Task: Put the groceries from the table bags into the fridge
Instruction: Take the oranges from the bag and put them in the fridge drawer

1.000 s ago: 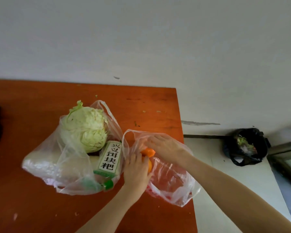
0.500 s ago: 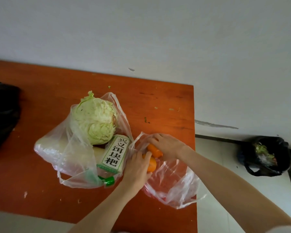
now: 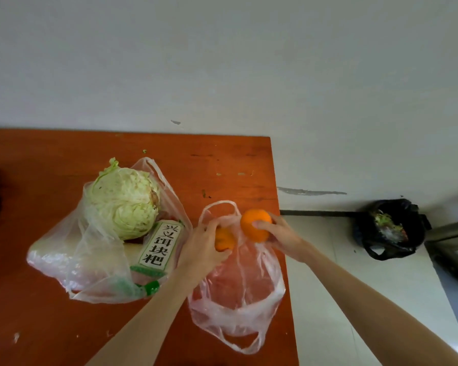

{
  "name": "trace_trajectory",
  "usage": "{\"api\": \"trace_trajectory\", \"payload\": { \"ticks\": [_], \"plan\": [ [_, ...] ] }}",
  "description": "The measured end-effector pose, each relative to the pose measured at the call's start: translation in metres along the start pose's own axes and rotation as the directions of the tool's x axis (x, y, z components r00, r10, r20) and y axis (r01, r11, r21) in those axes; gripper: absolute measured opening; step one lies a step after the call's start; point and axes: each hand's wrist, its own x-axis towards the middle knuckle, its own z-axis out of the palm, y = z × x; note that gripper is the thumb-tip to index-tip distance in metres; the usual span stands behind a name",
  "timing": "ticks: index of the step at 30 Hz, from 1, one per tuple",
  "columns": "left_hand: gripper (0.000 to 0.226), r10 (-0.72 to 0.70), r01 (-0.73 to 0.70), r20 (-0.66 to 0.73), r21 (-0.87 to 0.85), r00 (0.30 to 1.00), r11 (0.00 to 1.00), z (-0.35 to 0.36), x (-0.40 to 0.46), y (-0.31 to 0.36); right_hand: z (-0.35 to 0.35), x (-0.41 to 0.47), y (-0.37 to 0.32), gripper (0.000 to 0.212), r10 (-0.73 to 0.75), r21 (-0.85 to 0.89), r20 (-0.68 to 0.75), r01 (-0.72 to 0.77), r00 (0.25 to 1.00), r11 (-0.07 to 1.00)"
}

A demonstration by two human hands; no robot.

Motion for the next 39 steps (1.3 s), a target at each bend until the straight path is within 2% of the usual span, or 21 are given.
{"api": "trace_trajectory", "payload": {
  "ticks": [2, 4, 7, 10, 14, 15, 17, 19, 22, 25, 29, 32, 34, 39],
  "plan": [
    [0.059, 0.014, -0.013, -0.009, 0.038, 1.000, 0.999, -0.005, -0.002, 0.005, -0.003, -0.004, 0.005, 0.046, 0.012, 0.287, -0.059, 0.006, 0.998, 0.958],
    [0.060, 0.009, -0.010, 0.019, 0.050, 1.000, 0.999, -0.006, -0.006, 0.010, -0.005, -0.010, 0.006, 0.043, 0.023, 0.473, -0.087, 0.021, 0.996, 0.881],
    [0.060, -0.012, 0.010, 0.028, 0.061, 1.000, 0.998, -0.004, -0.010, 0.017, -0.006, -0.023, 0.007, 0.036, 0.042, 0.507, -0.113, 0.021, 0.993, 0.862],
    [0.062, -0.046, 0.048, -0.023, 0.083, 0.999, 0.995, -0.005, -0.015, 0.019, -0.015, -0.037, 0.013, 0.034, 0.042, 0.516, -0.155, 0.045, 0.987, 0.855],
    [0.065, -0.043, 0.051, -0.082, 0.091, 0.996, 0.995, -0.010, -0.024, 0.022, -0.032, -0.057, 0.018, 0.025, 0.075, 0.688, -0.255, 0.126, 0.964, 0.715],
    [0.062, -0.032, 0.038, -0.072, 0.090, 0.997, 0.995, -0.011, -0.027, 0.024, -0.036, -0.063, 0.019, 0.024, 0.073, 0.688, -0.292, 0.156, 0.954, 0.709],
    [0.058, 0.021, -0.020, -0.066, 0.024, 0.998, 1.000, -0.011, -0.030, 0.031, -0.043, -0.077, 0.021, 0.032, 0.051, 0.607, -0.368, 0.198, 0.929, 0.770],
    [0.056, 0.096, -0.100, -0.060, -0.062, 0.994, 0.993, -0.012, -0.034, 0.045, -0.047, -0.095, 0.023, 0.040, 0.002, 0.472, -0.430, 0.222, 0.903, 0.853],
    [0.059, 0.210, -0.211, -0.021, -0.073, 0.977, 0.975, -0.011, -0.042, 0.071, -0.049, -0.129, 0.029, 0.042, -0.100, 0.277, -0.506, 0.272, 0.857, 0.922],
    [0.064, 0.325, -0.315, 0.047, -0.150, 0.945, 0.937, -0.003, -0.047, 0.094, -0.044, -0.169, 0.041, 0.042, -0.184, 0.155, -0.603, 0.340, 0.776, 0.928],
    [0.061, 0.478, -0.446, 0.169, -0.194, 0.862, 0.873, 0.015, -0.067, 0.115, -0.032, -0.226, 0.077, 0.038, -0.132, 0.153, -0.755, 0.368, 0.643, 0.917],
    [0.059, 0.580, -0.521, 0.305, -0.258, 0.755, 0.814, 0.038, -0.095, 0.121, -0.010, -0.270, 0.114, 0.041, -0.030, 0.195, -0.864, 0.389, 0.503, 0.901],
    [0.059, 0.634, -0.577, 0.374, -0.266, 0.677, 0.772, 0.054, -0.118, 0.121, 0.013, -0.300, 0.139, 0.033, 0.026, 0.203, -0.917, 0.408, 0.399, 0.890],
    [0.061, 0.723, -0.672, 0.475, -0.313, 0.501, 0.671, 0.080, -0.190, 0.123, 0.076, -0.375, 0.202, 0.028, 0.181, 0.244, -0.965, 0.388, 0.192, 0.889]
  ]
}}
